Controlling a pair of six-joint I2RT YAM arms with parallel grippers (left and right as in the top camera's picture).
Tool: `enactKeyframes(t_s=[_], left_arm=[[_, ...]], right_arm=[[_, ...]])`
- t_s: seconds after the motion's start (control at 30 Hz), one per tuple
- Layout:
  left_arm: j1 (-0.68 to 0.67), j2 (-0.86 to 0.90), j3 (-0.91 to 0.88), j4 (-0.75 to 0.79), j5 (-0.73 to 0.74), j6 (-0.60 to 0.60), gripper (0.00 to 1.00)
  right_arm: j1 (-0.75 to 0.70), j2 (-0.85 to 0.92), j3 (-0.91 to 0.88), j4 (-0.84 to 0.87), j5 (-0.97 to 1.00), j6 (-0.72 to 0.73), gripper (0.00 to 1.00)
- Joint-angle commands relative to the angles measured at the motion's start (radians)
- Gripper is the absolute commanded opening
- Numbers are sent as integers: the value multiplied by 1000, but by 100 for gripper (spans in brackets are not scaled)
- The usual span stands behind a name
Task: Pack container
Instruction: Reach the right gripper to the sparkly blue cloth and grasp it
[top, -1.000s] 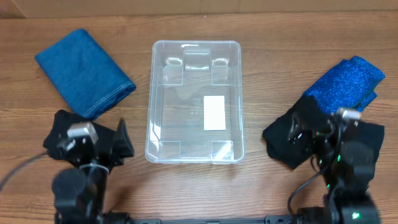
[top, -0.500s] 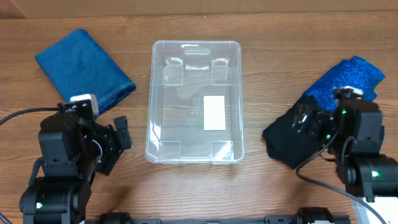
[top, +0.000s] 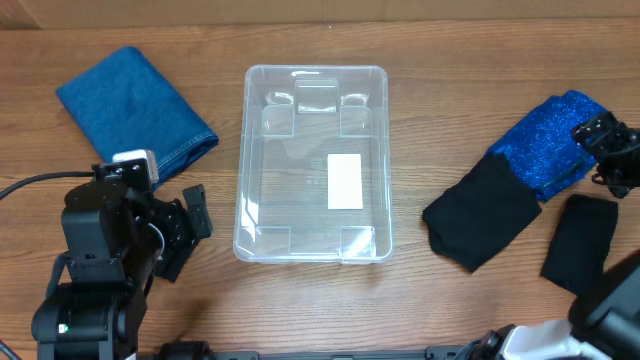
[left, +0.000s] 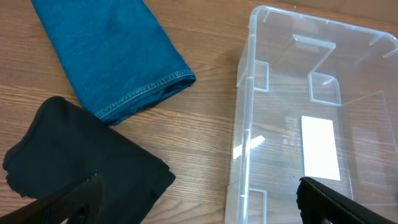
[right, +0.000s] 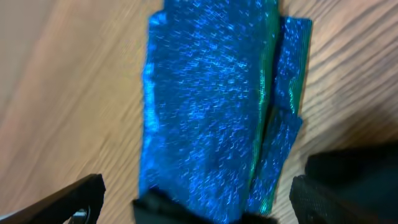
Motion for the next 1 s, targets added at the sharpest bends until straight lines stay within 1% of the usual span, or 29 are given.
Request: enactKeyframes(t_s=[0.0, 0.07, 0.2, 0.33, 0.4, 0.53, 0.6, 0.7, 0.83, 0.87, 0.97], left_arm=[[0, 10, 23, -1, 11, -8, 100], [0, 21, 23, -4, 11, -8, 100], [0, 57, 23, -3, 11, -8, 100], [0, 74, 23, -1, 10, -8, 100], [0, 76, 23, -1, 10, -8, 100], [0, 76, 23, 2, 11, -8, 100], [0, 76, 23, 2, 11, -8, 100], [0, 76, 23, 2, 11, -8, 100], [0, 77, 23, 2, 11, -8, 100], [0, 77, 23, 2, 11, -8, 100], [0, 77, 23, 2, 11, -8, 100]], right_arm=[[-9, 93, 16, 28, 0, -6, 100], [-9, 124, 16, 41, 4, -7, 100], [-9, 130, 13, 27, 118, -7, 100], [-9, 132, -15, 47, 121, -6, 100], [-9, 135, -50, 84, 119, -5, 100], [-9, 170, -74, 134, 61, -3, 100], [-9, 208, -74, 151, 23, -2, 100], [-9, 282, -74, 163, 21, 2, 100], [-8, 344, -74, 197, -117, 2, 100], [-8, 344, -74, 201, -129, 2, 96], [-8, 343, -74, 208, -152, 5, 70]])
